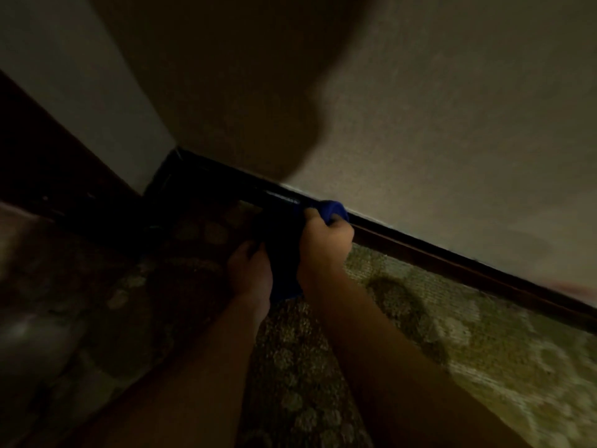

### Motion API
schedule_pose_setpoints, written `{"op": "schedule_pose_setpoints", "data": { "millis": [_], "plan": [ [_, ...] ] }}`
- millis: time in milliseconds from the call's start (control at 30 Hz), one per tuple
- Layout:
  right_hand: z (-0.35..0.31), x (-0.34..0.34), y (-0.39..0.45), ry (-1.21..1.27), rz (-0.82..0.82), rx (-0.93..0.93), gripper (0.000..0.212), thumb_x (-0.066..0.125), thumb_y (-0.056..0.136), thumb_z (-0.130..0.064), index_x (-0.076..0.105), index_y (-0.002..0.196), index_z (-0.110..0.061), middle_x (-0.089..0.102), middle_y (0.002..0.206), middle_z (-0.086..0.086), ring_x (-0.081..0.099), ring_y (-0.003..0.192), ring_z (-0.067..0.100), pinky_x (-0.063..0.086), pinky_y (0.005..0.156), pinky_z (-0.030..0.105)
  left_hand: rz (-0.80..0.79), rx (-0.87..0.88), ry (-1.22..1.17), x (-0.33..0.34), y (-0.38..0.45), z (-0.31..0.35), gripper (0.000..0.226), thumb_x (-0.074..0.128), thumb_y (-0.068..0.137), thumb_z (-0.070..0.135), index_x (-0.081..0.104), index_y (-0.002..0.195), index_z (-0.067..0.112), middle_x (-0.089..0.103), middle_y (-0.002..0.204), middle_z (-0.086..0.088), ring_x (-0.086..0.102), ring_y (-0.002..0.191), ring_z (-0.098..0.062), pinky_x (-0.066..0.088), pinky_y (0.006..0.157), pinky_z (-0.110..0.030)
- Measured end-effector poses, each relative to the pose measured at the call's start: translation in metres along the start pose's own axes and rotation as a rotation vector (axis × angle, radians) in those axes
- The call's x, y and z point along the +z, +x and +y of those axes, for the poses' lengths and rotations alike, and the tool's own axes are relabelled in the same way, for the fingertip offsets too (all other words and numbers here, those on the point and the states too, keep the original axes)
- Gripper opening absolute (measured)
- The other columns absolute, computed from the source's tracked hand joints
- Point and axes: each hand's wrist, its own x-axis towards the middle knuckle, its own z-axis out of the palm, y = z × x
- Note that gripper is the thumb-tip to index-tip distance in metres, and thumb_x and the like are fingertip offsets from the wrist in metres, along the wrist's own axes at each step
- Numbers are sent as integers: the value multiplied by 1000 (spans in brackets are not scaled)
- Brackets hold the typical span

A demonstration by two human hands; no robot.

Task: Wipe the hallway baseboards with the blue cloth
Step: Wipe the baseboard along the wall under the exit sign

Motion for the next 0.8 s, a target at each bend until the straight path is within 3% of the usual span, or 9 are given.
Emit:
{"op": "schedule_pose_setpoints", "data": {
  "millis": [100,133,233,333,433,533,600,700,800],
  "plan": [
    [4,-40,18,124,122,139,17,62,87,-28,54,90,-13,65,106,16,62,100,34,49,95,44,-20,-22,-18,-1,1,2,8,62,94,27,65,88,23,60,93,3,58,102,-24,49,98,-41],
    [5,-53,24,168,154,168,19,63,88,-27,54,96,-12,64,109,16,62,102,35,49,96,46,-26,-30,-14,2,0,4,16,64,92,29,60,77,26,58,86,5,57,98,-22,49,96,-39],
    [12,-70,34,254,99,168,31,61,90,-24,54,115,-5,61,116,18,60,106,36,48,98,50,-55,-68,-49,7,-1,8,20,67,90,31,57,73,27,59,85,4,57,96,-23,49,92,-37],
    [24,-59,25,292,-109,205,32,61,92,-25,53,118,-9,61,119,15,60,108,37,47,99,53,-103,-90,-102,2,-3,10,12,69,87,33,68,93,23,66,108,-5,60,106,-28,50,98,-46],
    [33,-68,21,149,-249,153,12,58,94,-20,57,100,-10,64,113,19,63,100,35,51,92,50,-140,-78,-158,-4,-6,14,45,67,83,44,64,122,21,63,125,-6,59,112,-30,48,100,-50],
    [38,-83,31,38,-308,132,26,56,95,-18,59,113,0,66,110,20,66,88,31,55,71,36,-76,46,-211,0,-21,32,36,63,89,37,61,119,17,59,124,-2,56,115,-24,44,102,-40],
    [41,-85,37,30,-321,130,26,60,93,-21,61,110,-2,68,106,17,66,83,27,54,71,33,-34,137,-210,11,-25,42,35,57,97,25,56,130,13,57,124,-3,53,119,-22,40,96,-32],
    [48,-86,45,34,-340,109,20,66,89,-27,64,97,-9,70,93,11,67,78,21,56,65,27,5,208,-150,34,-24,51,42,54,99,27,49,139,16,52,139,-3,49,126,-20,37,93,-27],
    [58,-87,56,54,-356,40,27,65,89,-25,67,101,-1,72,97,16,70,84,28,59,75,35,112,255,-117,47,-18,46,38,52,100,23,51,137,15,53,123,1,51,111,-15,38,89,-25]
  ]
}}
